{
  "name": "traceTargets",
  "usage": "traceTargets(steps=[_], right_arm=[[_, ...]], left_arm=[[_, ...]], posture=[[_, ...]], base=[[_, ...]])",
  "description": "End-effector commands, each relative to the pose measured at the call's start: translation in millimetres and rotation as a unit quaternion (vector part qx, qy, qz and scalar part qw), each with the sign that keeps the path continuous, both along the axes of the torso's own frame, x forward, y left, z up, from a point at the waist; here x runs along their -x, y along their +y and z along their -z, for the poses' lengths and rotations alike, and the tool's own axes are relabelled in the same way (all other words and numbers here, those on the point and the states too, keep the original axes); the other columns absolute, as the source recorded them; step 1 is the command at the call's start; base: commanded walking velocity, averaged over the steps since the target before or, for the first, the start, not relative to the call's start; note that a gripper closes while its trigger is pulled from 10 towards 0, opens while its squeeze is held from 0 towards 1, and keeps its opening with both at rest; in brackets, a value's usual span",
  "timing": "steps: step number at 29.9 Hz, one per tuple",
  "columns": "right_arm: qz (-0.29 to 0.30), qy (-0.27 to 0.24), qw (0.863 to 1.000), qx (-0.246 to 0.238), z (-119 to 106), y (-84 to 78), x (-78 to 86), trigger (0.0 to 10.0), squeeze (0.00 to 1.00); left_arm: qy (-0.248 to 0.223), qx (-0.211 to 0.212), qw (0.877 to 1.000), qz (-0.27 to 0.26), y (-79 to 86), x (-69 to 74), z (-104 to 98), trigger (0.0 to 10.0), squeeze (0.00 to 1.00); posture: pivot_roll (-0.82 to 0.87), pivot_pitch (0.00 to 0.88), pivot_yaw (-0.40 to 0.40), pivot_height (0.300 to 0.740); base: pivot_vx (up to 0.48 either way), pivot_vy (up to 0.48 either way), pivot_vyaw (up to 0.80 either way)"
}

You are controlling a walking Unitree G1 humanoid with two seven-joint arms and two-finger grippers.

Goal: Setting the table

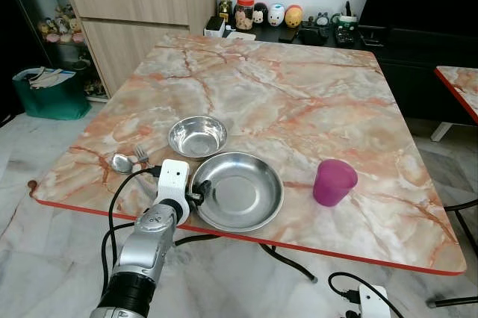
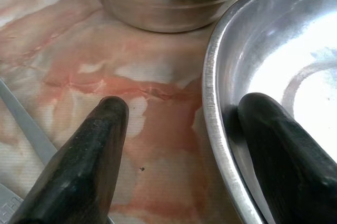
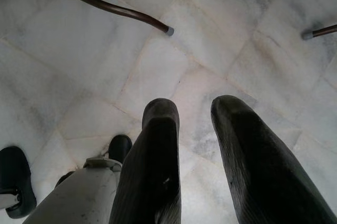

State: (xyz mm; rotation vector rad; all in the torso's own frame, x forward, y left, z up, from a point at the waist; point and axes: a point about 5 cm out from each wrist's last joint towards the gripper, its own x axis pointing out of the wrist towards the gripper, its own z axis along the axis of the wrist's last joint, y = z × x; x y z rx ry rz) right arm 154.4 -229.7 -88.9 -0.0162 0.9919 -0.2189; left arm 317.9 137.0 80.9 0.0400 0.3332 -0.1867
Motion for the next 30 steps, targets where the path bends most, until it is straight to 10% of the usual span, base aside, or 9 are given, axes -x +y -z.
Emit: traceTargets(steps=[1,30], right_arm=[[0.000,0.001,1.000,0.001,-0.6,-1.6,-1.0,10.0,0.00],[-0.004,0.002,1.000,0.001,-0.7,-1.4,-1.4,10.0,0.00]], left_arm=[[0.029,-0.005,0.999,0.014,-4.1,2.8,8.4,0.0,0.00],[-0.003,-0.002,0.998,0.062,-14.6,0.0,-8.5,0.0,0.00]], posture=[[0.13,0.000,-0.048,0.740],[0.13,0.000,-0.047,0.740]], base=[[0.000,0.000,0.00],[0.000,0.000,0.00]])
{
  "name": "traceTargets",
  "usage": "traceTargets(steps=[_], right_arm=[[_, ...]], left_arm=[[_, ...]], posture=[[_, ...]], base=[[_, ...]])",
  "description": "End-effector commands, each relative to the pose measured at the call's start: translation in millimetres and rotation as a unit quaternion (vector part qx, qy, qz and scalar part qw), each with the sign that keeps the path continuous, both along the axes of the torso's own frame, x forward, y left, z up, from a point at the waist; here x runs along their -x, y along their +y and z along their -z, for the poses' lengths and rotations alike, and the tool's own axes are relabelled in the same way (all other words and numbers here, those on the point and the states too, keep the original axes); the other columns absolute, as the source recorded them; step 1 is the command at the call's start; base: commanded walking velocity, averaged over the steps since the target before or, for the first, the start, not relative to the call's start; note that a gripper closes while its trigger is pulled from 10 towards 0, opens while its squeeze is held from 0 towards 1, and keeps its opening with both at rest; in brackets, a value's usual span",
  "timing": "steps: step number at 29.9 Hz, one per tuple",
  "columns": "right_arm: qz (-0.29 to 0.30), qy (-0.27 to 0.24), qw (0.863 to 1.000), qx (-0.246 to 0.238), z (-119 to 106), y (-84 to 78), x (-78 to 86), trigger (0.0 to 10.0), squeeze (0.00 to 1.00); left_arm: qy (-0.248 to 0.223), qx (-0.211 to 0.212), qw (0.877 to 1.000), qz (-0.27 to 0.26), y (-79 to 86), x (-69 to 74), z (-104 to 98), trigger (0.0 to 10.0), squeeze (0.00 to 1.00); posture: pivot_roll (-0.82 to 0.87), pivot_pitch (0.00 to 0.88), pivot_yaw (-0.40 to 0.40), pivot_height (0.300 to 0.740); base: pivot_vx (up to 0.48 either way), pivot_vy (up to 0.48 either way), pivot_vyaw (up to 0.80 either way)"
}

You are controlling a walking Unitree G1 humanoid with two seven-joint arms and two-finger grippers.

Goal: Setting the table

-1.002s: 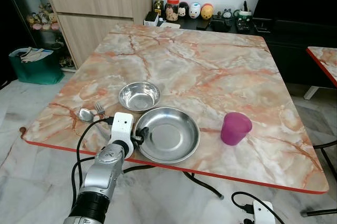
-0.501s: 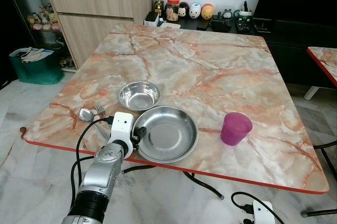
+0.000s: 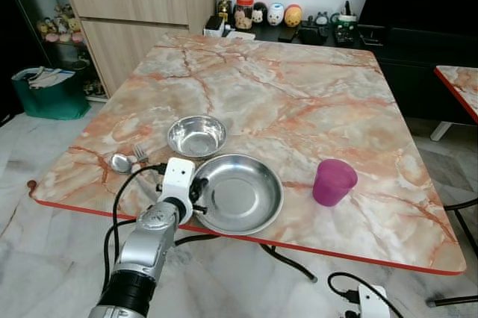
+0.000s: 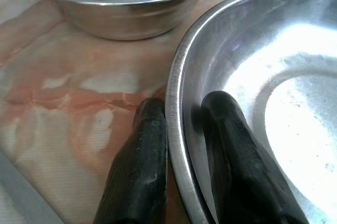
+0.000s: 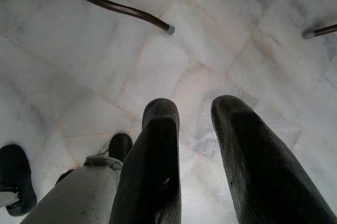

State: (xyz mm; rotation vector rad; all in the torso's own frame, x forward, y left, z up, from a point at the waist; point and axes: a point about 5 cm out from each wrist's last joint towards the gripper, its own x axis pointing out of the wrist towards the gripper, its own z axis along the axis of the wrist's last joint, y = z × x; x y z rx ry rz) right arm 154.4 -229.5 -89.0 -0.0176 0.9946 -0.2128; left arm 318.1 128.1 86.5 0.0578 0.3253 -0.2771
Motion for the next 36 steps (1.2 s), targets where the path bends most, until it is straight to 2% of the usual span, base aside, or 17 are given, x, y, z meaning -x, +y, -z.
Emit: traceTargets(steps=[1,17,18,19,20,21,22,36], right_arm=[[-0.001,0.001,1.000,0.002,-0.8,-1.7,-1.3,10.0,0.00],[-0.003,0.002,1.000,0.002,-0.7,-1.2,-1.5,10.0,0.00],[-0.003,0.002,1.000,0.001,-0.7,-1.1,-1.5,10.0,0.00],[-0.003,0.003,1.000,0.001,-0.7,-1.2,-1.5,10.0,0.00],[-0.003,0.003,1.000,0.001,-0.7,-1.2,-1.5,10.0,0.00],[-0.003,0.003,1.000,0.001,-0.7,-1.2,-1.4,10.0,0.00],[-0.003,0.003,1.000,0.001,-0.7,-1.3,-1.4,10.0,0.00],[-0.007,0.004,1.000,0.002,-0.9,-2.1,-1.5,10.0,0.00]], left_arm=[[-0.001,0.000,1.000,0.020,-6.5,0.3,-3.5,0.0,0.00],[0.004,0.012,0.998,0.056,-9.2,3.0,-6.7,0.0,0.00],[0.004,0.053,0.997,0.051,-9.9,4.1,-8.6,0.0,0.00],[0.002,0.085,0.995,0.049,-10.8,5.2,-11.3,1.6,0.00],[0.002,0.085,0.995,0.049,-10.8,5.2,-11.3,1.6,0.00],[0.001,0.100,0.994,0.046,-10.9,5.7,-13.0,4.7,0.00],[0.001,0.118,0.992,0.050,-11.8,6.5,-14.5,10.0,0.00],[0.004,0.182,0.982,0.040,2.0,9.5,-21.6,10.0,0.00]], posture=[[0.13,0.000,-0.047,0.740],[0.13,0.000,-0.047,0.740],[0.13,0.000,-0.048,0.740],[0.13,0.000,-0.048,0.740],[0.13,0.000,-0.048,0.740],[0.13,0.000,-0.048,0.740],[0.14,0.000,-0.051,0.740],[0.14,0.000,-0.058,0.740]], base=[[0.000,0.000,0.00],[0.000,0.000,0.00],[0.000,0.000,0.00],[0.000,0.000,0.00],[0.000,0.000,0.00],[0.000,0.000,0.00],[0.000,0.000,0.00],[0.000,0.000,0.00]])
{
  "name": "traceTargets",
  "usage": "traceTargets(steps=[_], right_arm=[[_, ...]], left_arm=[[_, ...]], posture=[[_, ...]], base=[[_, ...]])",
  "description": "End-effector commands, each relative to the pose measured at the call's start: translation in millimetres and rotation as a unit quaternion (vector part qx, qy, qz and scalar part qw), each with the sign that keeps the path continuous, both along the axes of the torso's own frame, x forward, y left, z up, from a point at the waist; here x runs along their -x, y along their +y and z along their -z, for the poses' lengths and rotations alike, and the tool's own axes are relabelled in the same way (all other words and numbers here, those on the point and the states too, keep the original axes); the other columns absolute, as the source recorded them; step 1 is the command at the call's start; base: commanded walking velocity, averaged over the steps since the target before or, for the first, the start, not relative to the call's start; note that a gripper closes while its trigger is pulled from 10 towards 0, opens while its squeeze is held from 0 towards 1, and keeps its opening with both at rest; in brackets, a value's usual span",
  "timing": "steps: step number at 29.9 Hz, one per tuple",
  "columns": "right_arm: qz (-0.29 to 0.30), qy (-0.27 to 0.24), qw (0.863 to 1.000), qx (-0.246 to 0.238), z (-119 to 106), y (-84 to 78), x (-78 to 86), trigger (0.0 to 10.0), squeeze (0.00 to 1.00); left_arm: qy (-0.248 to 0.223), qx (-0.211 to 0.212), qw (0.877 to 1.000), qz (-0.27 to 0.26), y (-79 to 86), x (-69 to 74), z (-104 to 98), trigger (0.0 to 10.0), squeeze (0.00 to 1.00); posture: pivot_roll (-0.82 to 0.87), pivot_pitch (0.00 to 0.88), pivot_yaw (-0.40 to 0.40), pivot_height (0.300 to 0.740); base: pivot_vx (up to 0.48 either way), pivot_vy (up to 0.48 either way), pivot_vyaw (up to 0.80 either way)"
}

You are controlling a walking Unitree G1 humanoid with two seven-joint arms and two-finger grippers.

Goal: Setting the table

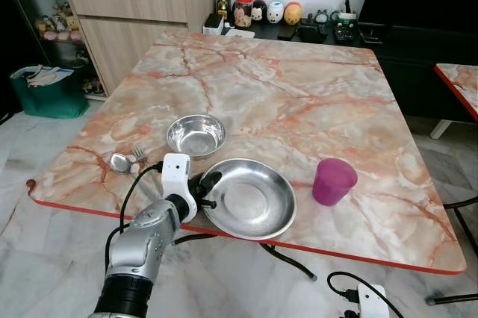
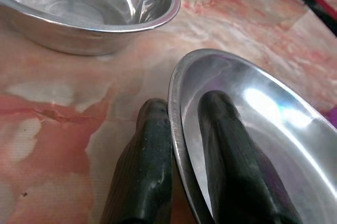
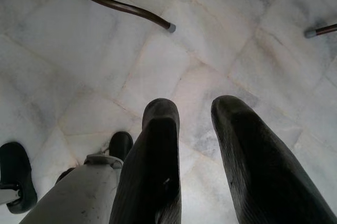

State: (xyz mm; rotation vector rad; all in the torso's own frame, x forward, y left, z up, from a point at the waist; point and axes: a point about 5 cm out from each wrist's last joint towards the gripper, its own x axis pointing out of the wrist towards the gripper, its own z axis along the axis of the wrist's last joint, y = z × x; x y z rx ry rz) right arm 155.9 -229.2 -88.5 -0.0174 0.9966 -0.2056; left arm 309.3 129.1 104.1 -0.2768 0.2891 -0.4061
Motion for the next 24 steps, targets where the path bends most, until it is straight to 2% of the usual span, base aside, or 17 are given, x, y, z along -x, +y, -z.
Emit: traceTargets(steps=[1,7,9,19,24], right_arm=[[-0.004,0.003,1.000,0.004,-0.5,-2.4,0.0,10.0,0.00],[-0.005,0.003,1.000,0.004,-0.5,-2.8,0.2,10.0,0.00],[-0.006,0.003,1.000,0.004,-0.5,-2.9,0.2,10.0,0.00],[-0.007,0.004,1.000,0.005,-0.6,-3.2,0.2,10.0,0.00],[-0.008,0.004,1.000,0.005,-0.6,-3.1,0.2,10.0,0.00]], left_arm=[[-0.006,0.013,1.000,0.001,1.8,0.9,-4.9,10.0,0.00],[-0.015,0.060,0.998,0.004,2.1,1.4,-14.1,10.0,0.00],[-0.019,0.073,0.997,0.021,-0.6,3.2,-17.7,10.0,0.00],[-0.027,0.102,0.994,0.042,-2.5,7.1,-24.5,10.0,0.00],[-0.057,0.159,0.985,0.018,1.2,4.2,-41.0,10.0,0.00]], posture=[[0.14,0.000,-0.060,0.740],[0.15,0.000,-0.064,0.740],[0.15,0.000,-0.065,0.740],[0.14,0.000,-0.065,0.740],[0.14,0.000,-0.066,0.740]], base=[[0.000,0.000,0.00],[0.000,0.000,0.00],[0.000,0.000,0.00],[0.000,0.000,0.00],[0.000,0.000,0.00]])
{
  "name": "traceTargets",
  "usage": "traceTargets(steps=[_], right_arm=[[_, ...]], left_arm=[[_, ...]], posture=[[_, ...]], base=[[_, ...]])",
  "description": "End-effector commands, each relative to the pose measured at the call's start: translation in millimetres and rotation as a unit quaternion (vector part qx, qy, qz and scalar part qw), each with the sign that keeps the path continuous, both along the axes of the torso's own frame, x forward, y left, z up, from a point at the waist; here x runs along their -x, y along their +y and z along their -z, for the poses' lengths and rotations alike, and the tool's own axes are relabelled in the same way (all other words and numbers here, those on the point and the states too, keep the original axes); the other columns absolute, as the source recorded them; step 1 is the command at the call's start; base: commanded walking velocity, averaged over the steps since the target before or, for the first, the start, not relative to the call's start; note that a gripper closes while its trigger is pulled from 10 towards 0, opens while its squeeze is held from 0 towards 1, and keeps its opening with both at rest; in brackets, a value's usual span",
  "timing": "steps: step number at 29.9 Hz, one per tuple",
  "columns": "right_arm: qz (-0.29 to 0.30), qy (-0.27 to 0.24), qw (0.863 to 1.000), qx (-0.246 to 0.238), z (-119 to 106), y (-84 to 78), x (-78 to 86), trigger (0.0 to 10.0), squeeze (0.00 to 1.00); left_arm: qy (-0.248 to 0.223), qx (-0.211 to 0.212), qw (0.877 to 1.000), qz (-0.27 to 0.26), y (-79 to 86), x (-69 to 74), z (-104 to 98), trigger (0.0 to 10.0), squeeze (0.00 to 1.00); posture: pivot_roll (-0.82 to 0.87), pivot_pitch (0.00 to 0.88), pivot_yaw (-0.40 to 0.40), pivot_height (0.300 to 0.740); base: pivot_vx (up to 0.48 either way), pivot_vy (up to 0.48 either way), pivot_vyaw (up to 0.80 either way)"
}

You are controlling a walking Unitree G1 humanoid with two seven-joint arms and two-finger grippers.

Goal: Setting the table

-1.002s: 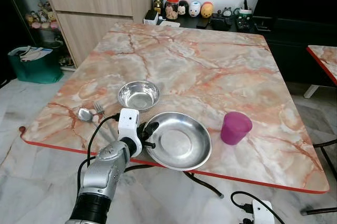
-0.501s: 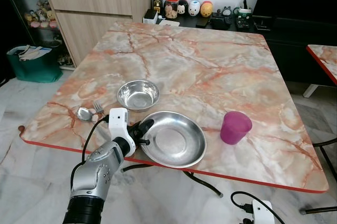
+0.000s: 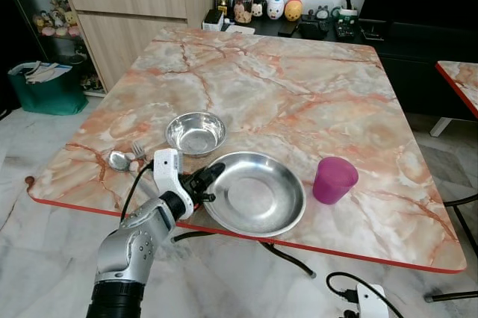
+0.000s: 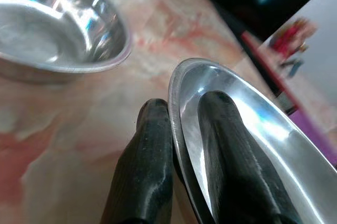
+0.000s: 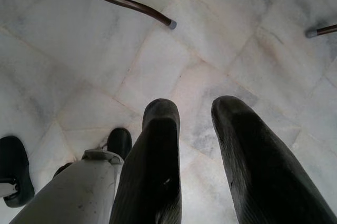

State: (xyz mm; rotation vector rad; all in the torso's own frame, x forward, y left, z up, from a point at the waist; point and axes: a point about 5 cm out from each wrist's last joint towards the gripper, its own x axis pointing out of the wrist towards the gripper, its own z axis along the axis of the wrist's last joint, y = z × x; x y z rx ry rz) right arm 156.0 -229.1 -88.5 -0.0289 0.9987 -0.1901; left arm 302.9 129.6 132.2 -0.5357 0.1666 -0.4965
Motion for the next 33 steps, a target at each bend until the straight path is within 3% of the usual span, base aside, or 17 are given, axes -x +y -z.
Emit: traceTargets(steps=[1,5,11,28,33], right_arm=[[0.001,0.002,1.000,0.004,-0.6,-3.2,0.3,10.0,0.00],[0.000,0.002,1.000,0.004,-0.6,-3.3,0.4,10.0,0.00],[0.000,0.002,1.000,0.005,-0.5,-3.2,0.5,10.0,0.00],[0.005,0.002,1.000,0.007,-0.6,-4.8,1.2,10.0,0.00],[0.006,0.001,1.000,0.007,-0.8,-5.1,1.0,10.0,0.00]], left_arm=[[-0.023,0.026,0.999,-0.009,1.1,-2.9,-15.0,10.0,0.00],[-0.054,0.092,0.992,-0.065,6.1,-10.1,-38.7,10.0,0.00],[-0.066,0.110,0.986,-0.109,11.9,-14.7,-48.2,10.0,0.00],[-0.094,0.094,0.983,-0.125,11.0,-11.3,-56.2,10.0,0.00],[-0.099,0.093,0.984,-0.116,6.1,-11.5,-57.7,10.0,0.00]], posture=[[0.14,0.000,-0.066,0.740],[0.14,0.000,-0.066,0.740],[0.14,0.000,-0.066,0.740],[0.14,0.000,-0.071,0.740],[0.14,0.000,-0.072,0.740]], base=[[0.000,0.000,0.00],[0.000,0.000,0.00],[0.000,0.000,0.00],[0.000,0.000,0.00],[0.000,-0.302,0.00]])
